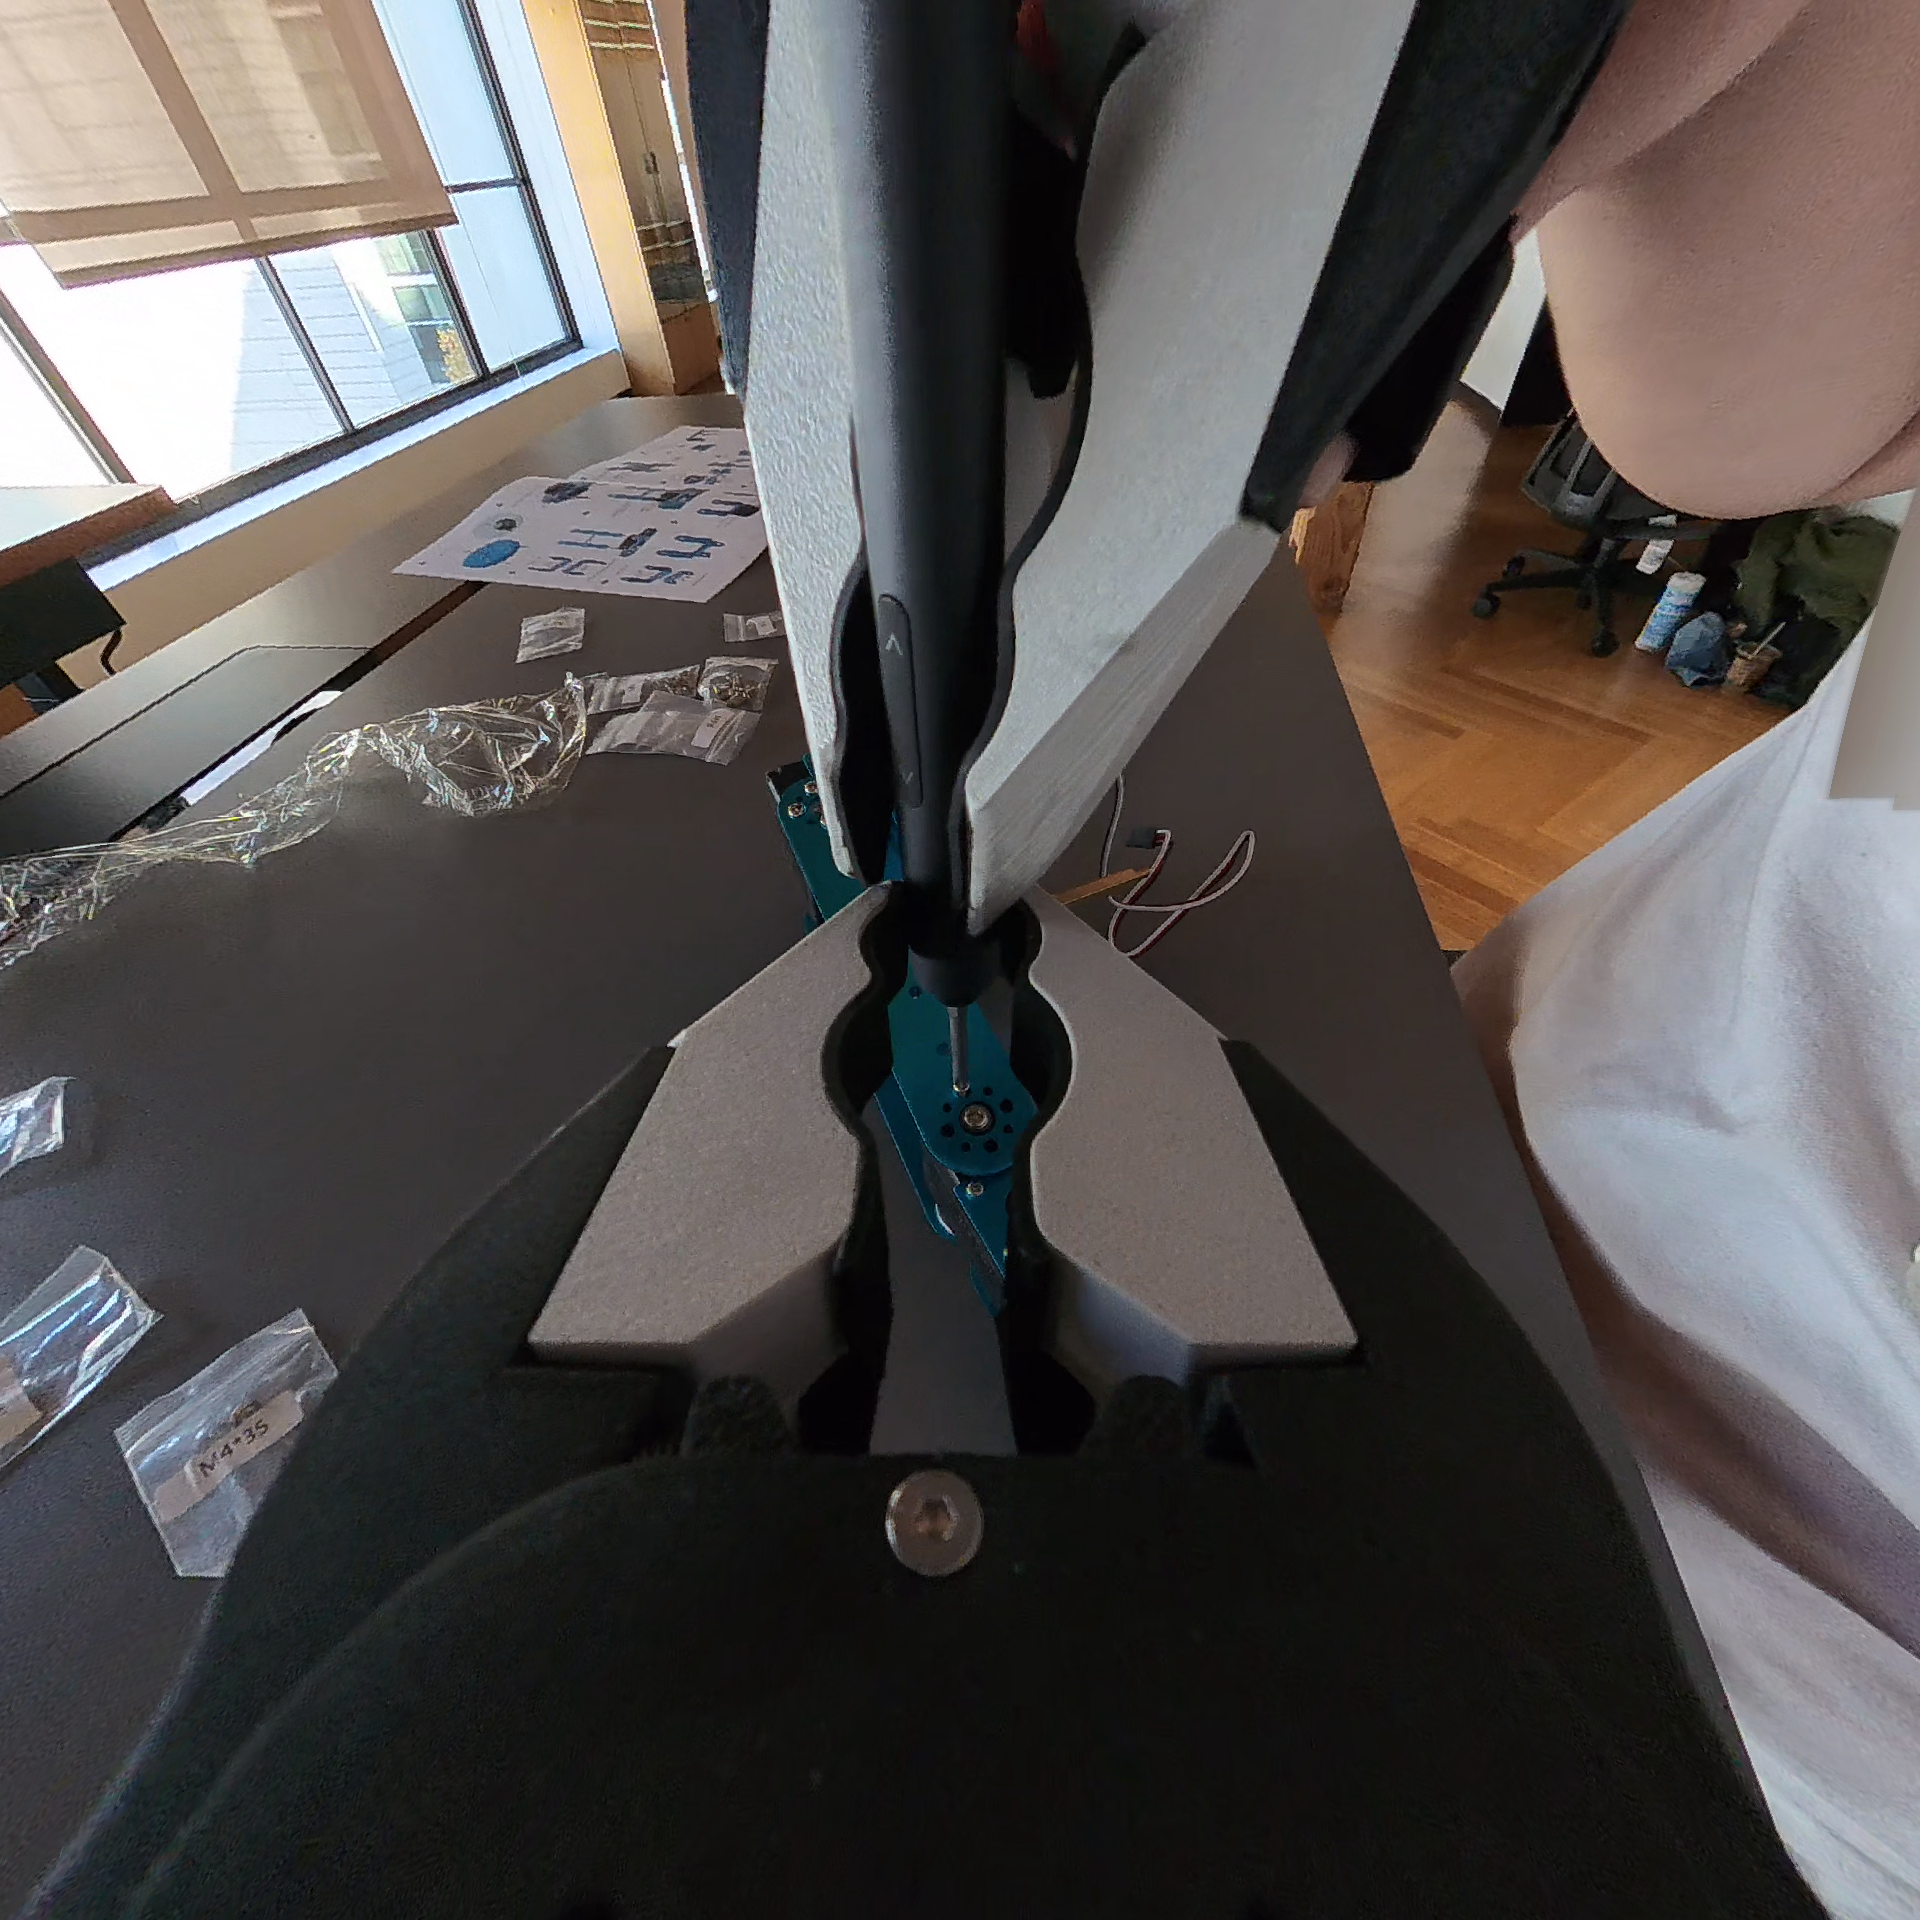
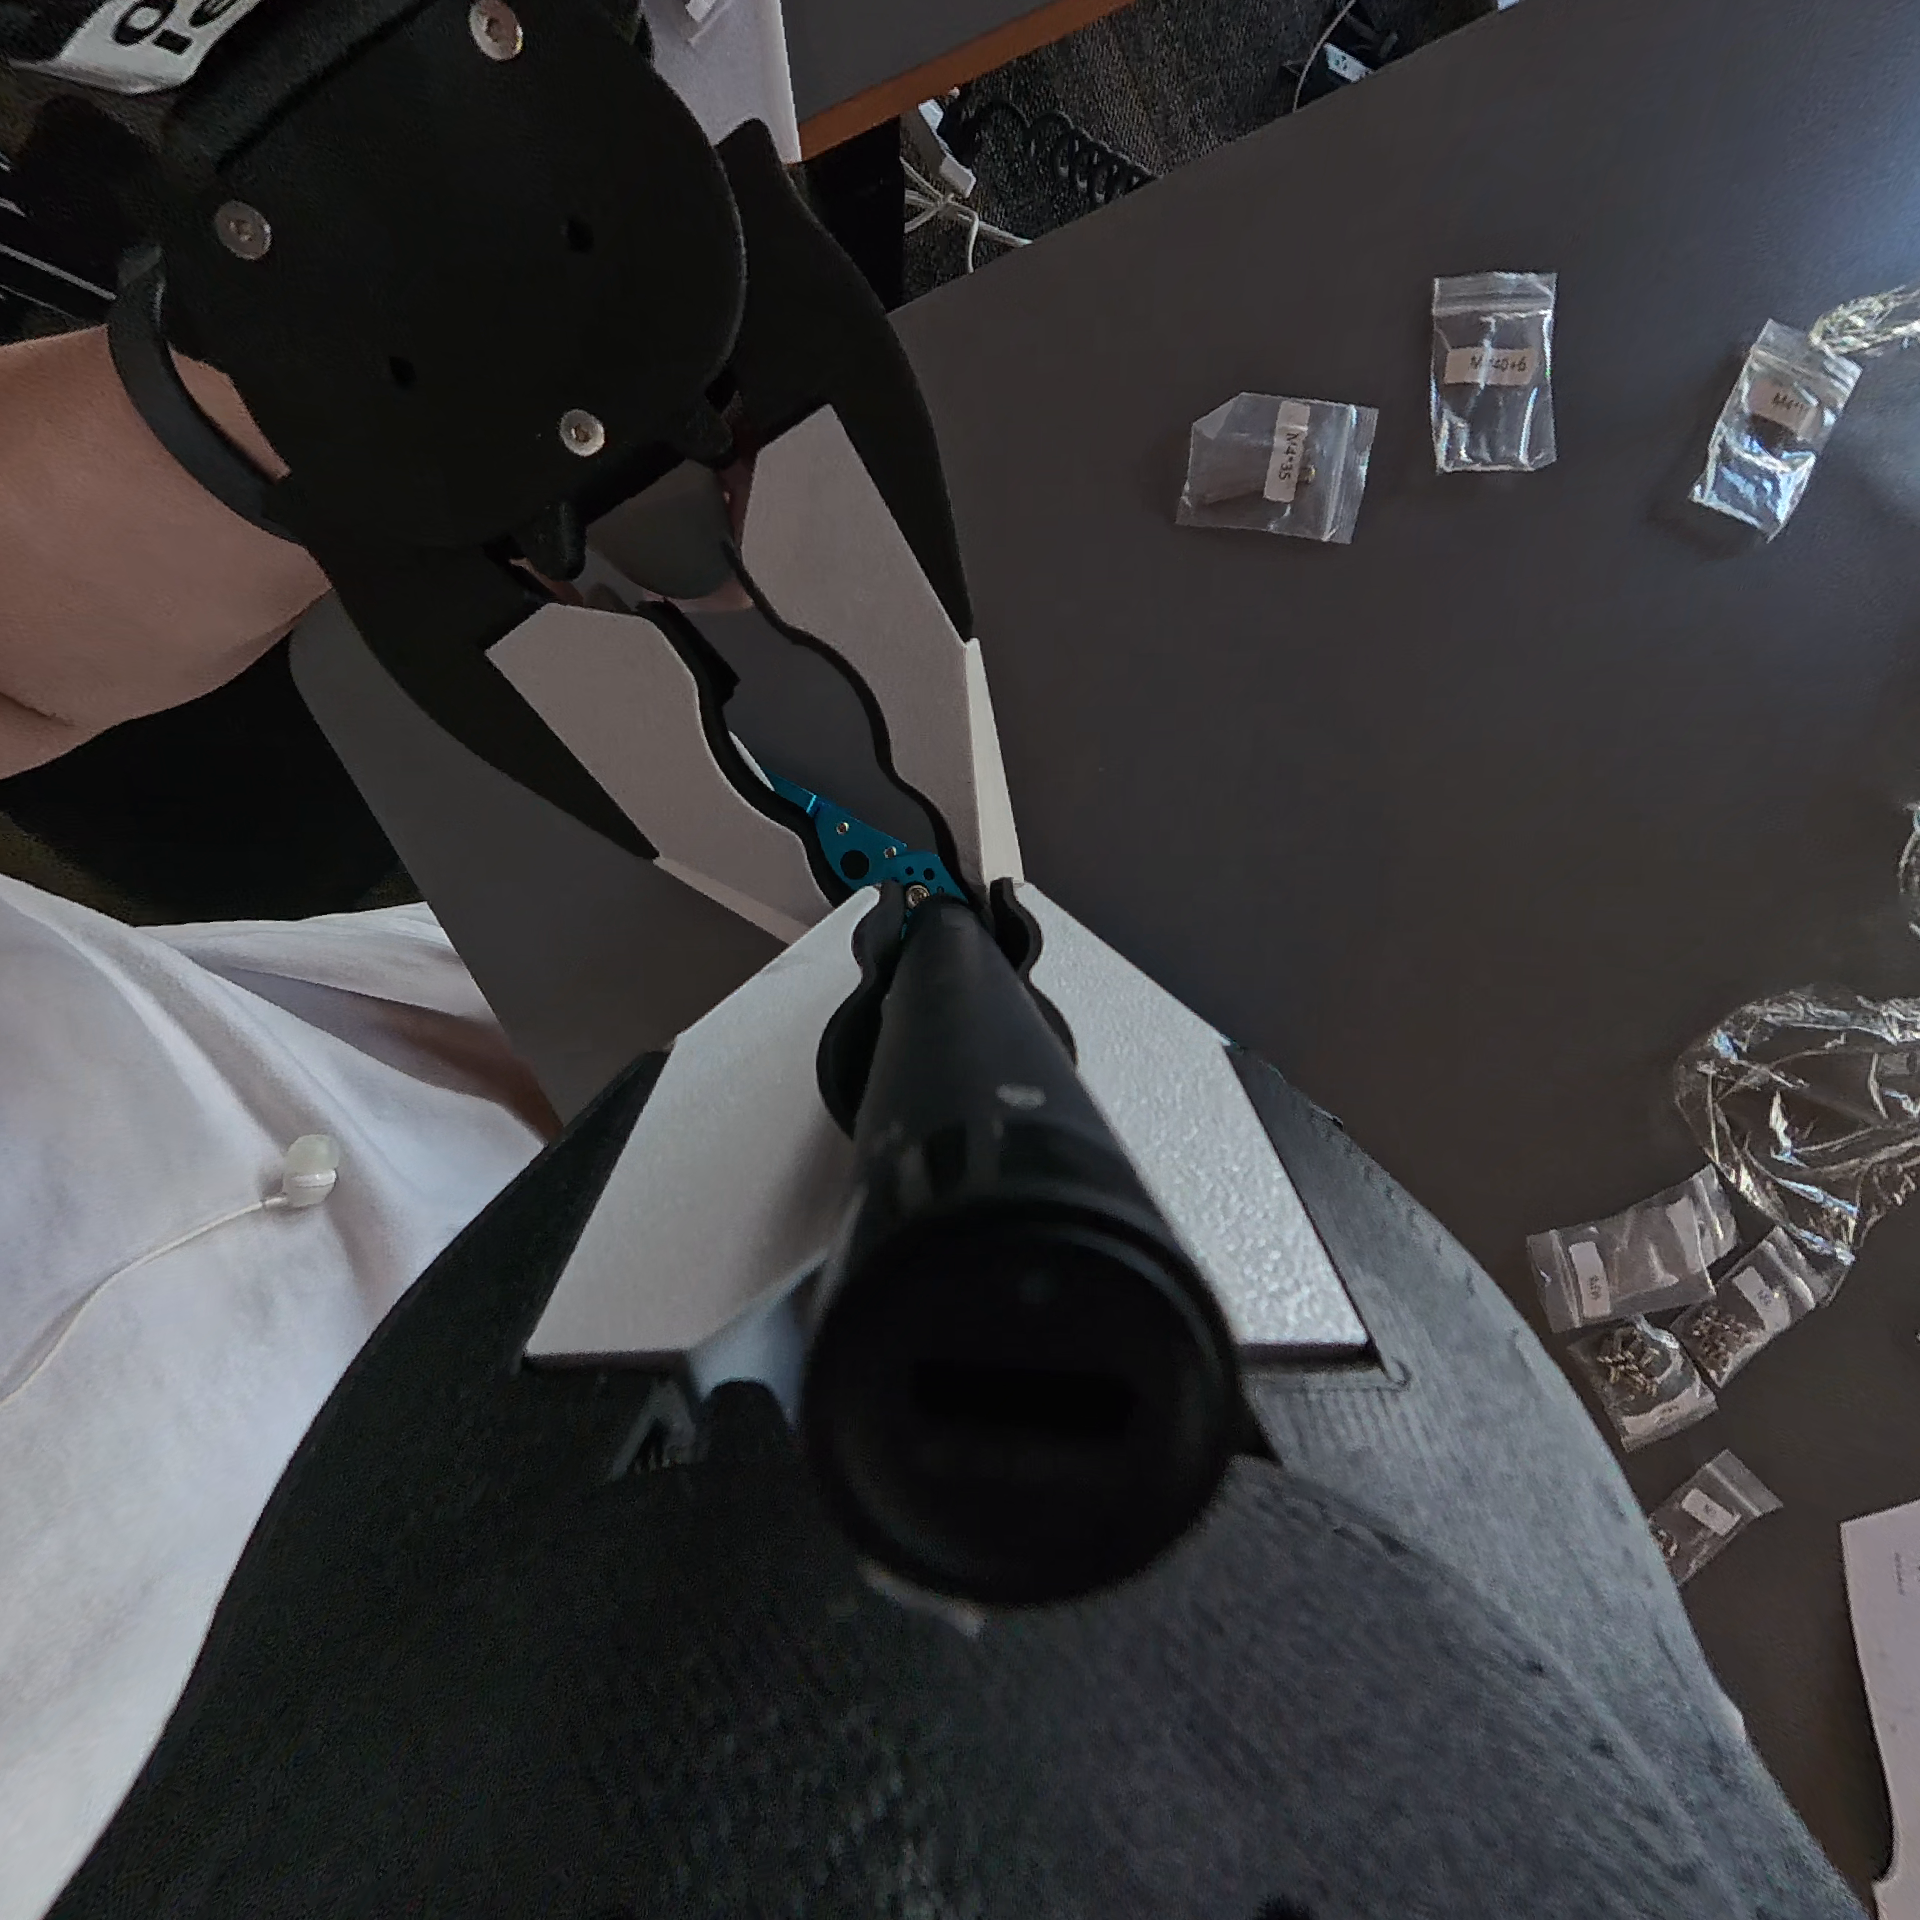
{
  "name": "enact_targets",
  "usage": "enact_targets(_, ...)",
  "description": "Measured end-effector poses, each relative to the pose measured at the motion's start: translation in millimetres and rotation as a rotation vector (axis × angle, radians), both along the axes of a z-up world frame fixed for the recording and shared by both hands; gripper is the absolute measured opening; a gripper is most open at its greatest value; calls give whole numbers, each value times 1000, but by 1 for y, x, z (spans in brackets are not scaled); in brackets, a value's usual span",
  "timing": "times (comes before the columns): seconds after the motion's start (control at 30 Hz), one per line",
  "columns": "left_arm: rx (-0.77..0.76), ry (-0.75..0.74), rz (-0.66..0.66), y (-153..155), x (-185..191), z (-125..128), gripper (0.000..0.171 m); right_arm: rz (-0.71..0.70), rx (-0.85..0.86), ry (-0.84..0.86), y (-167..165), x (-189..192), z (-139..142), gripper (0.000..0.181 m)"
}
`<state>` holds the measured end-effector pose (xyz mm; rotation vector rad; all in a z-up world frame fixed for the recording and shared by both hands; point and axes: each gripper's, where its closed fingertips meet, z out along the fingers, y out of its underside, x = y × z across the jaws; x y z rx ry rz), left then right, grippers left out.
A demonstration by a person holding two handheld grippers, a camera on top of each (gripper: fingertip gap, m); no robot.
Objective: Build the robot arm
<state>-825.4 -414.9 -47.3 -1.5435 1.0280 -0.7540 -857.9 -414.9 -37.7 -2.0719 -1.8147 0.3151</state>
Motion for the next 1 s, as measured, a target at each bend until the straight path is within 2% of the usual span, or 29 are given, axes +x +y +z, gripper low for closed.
enact_targets(0.33,4,-16,2,-2,-1,0,16,93,-31,97,-7,-7,18,21)
enact_targets(0.5,8,-12,6,-3,-1,0,16,288,-48,269,-13,-14,48,34)
enact_targets(0.63,6,-11,7,-4,-2,0,16,420,-88,414,-21,-16,74,32)
enact_targets(0.67,5,-11,8,-4,-2,0,16,442,-97,437,-23,-15,79,22)
enact_targets(0.7,4,-12,4,-4,-2,0,16,438,-86,449,-19,-15,82,17)
enact_targets(0.9,-6,-14,-7,-5,-2,0,16,361,-81,429,-17,-17,81,17)
enact_targets(1.0,-24,-22,-17,-5,-3,0,16,293,-20,421,-13,-20,81,17)
